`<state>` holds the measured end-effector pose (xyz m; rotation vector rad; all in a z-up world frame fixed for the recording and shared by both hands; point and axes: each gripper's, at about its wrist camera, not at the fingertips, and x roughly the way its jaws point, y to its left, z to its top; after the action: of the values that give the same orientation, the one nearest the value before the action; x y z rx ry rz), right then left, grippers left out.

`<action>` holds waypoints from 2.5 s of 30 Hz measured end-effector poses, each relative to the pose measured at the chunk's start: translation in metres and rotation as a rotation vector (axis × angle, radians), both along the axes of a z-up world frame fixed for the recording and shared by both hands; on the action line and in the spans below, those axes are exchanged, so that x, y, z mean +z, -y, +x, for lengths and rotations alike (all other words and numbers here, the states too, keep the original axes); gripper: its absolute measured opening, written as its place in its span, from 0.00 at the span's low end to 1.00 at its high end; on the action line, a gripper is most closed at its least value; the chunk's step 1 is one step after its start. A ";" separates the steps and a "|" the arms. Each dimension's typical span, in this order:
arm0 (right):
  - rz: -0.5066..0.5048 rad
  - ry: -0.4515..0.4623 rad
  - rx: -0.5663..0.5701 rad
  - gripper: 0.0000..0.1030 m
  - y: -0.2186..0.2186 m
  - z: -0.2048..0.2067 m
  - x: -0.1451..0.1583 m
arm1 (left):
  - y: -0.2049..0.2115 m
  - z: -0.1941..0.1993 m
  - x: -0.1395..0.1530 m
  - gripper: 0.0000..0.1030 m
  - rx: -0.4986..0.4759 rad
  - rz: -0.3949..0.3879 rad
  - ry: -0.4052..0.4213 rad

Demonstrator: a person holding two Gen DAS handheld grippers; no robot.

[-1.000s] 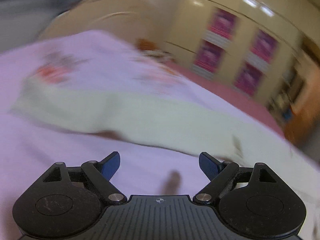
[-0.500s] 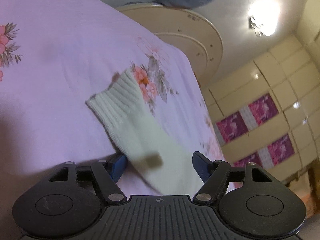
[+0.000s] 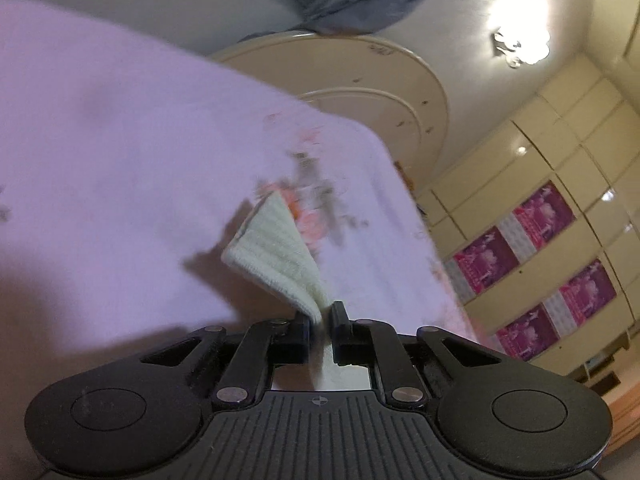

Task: Fold small clothes

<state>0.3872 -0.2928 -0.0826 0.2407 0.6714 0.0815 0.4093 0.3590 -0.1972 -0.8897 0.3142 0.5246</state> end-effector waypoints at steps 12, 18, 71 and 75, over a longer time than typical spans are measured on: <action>0.025 0.005 -0.046 0.37 0.015 -0.006 0.001 | 0.139 0.082 0.083 0.03 -0.475 0.293 0.034; 0.041 0.019 -0.081 0.37 0.027 -0.014 0.005 | 0.263 0.120 0.093 0.03 -0.741 0.372 0.052; 0.039 0.087 -0.038 0.07 0.003 0.055 0.025 | 0.296 0.043 0.075 0.32 -0.744 0.598 -0.222; 0.038 0.072 -0.042 0.07 0.009 0.050 0.016 | 0.301 0.043 0.078 0.31 -0.744 0.610 -0.195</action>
<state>0.4376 -0.3014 -0.0663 0.2867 0.5930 0.0629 0.4526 0.0578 -0.1188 -0.0925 0.5901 -0.0056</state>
